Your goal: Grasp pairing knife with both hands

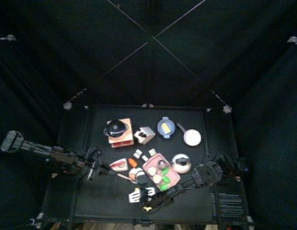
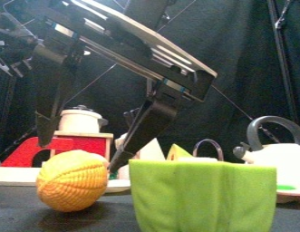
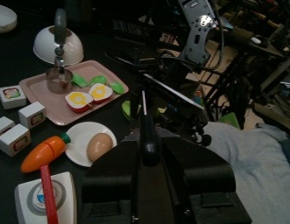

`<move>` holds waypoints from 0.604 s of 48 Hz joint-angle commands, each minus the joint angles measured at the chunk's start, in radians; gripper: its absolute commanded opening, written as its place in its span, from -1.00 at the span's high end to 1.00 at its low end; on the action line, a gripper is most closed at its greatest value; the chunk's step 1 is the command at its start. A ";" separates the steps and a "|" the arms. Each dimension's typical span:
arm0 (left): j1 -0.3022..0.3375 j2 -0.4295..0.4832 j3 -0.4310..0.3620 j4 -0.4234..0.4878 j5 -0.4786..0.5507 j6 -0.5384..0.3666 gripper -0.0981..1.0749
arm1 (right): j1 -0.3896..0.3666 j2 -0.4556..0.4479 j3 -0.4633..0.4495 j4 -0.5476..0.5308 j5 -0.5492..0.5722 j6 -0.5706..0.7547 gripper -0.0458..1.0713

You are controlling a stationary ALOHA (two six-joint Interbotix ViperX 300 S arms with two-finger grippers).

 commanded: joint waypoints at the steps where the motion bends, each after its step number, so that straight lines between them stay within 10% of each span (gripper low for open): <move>1: -0.002 0.002 -0.012 0.000 -0.006 0.002 -0.12 | 0.020 -0.087 -0.002 -0.026 0.009 -0.005 -0.77; 29: 0.005 0.002 0.011 0.031 -0.057 0.195 -0.12 | 0.169 -0.184 0.034 -0.190 0.218 -0.359 -0.77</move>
